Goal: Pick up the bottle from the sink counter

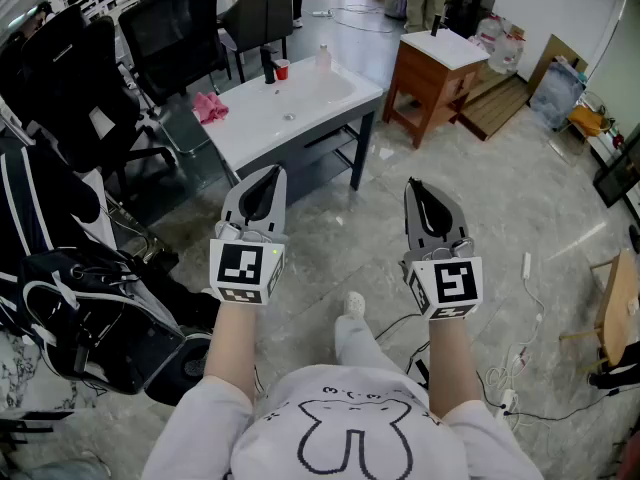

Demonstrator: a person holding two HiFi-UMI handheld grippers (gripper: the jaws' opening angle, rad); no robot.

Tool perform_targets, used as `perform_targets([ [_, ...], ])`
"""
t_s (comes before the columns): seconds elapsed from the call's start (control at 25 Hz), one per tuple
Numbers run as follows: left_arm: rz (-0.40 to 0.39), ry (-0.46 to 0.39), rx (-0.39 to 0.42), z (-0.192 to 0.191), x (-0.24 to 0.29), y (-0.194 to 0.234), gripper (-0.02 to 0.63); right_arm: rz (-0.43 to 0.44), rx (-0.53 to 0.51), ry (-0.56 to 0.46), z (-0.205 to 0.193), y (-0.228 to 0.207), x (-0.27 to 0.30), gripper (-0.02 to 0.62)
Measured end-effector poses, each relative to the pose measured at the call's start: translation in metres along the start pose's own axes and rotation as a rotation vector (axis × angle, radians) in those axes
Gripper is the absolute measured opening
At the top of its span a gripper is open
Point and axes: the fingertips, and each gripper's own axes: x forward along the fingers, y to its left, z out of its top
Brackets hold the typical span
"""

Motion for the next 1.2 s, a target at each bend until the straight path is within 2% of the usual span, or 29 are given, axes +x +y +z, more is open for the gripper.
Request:
perform_targets([
  [0.24, 0.009, 0.004, -0.01, -0.018, 0.063, 0.024, 0.009, 0.013, 0.005, 0.004, -0.023, -0.026, 0.06, 0.023],
  [0.52, 0.026, 0.034, -0.004, -0.031, 0.136, 0.024, 0.008, 0.017, 0.106, -0.037, -0.051, -0.085, 0.109, 0.023],
  [0.92, 0.075, 0.05, 0.033, -0.047, 0.231, 0.04, 0.009, 0.057, 0.093, -0.059, -0.077, -0.148, 0.198, 0.023],
  [1.2, 0.089, 0.063, 0.032, -0.052, 0.269, 0.047, 0.009, 0.05, 0.1, -0.044, -0.092, -0.172, 0.226, 0.023],
])
